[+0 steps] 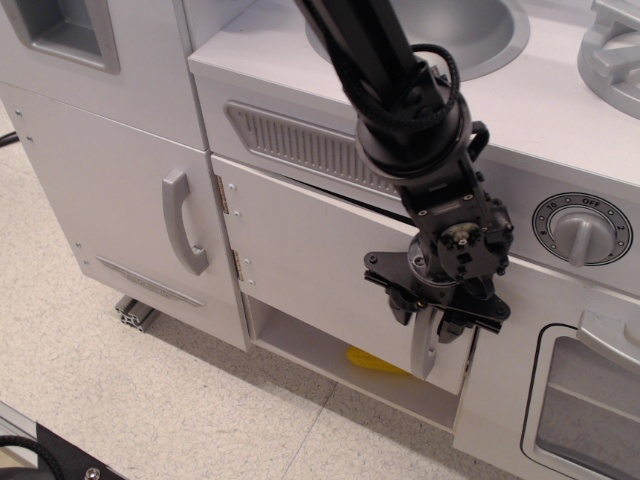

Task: Open cabinet

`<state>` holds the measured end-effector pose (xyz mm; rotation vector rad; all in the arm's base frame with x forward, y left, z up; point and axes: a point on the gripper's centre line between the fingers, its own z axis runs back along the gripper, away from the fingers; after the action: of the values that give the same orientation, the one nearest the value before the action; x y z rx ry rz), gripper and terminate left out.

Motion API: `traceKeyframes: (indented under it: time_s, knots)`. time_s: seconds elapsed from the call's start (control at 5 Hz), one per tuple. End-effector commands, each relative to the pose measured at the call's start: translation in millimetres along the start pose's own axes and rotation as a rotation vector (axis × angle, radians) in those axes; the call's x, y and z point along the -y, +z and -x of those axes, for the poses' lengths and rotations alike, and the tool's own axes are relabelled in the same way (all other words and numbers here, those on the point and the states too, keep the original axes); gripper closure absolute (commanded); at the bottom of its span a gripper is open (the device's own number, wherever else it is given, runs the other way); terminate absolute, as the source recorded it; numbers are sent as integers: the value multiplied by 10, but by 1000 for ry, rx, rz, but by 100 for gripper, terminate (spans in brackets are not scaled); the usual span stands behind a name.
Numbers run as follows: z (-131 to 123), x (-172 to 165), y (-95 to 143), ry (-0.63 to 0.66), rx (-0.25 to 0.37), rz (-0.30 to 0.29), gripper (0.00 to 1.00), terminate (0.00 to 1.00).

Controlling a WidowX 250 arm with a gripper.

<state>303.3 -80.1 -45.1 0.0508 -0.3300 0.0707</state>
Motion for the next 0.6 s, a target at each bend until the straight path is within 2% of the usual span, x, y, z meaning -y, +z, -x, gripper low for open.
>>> traceKeyframes:
  time_s: [0.0,0.4]
  knots:
    - [39,-10,187,6,12,59,100,0]
    - [527,-255,338,-86,-21,59,100,0]
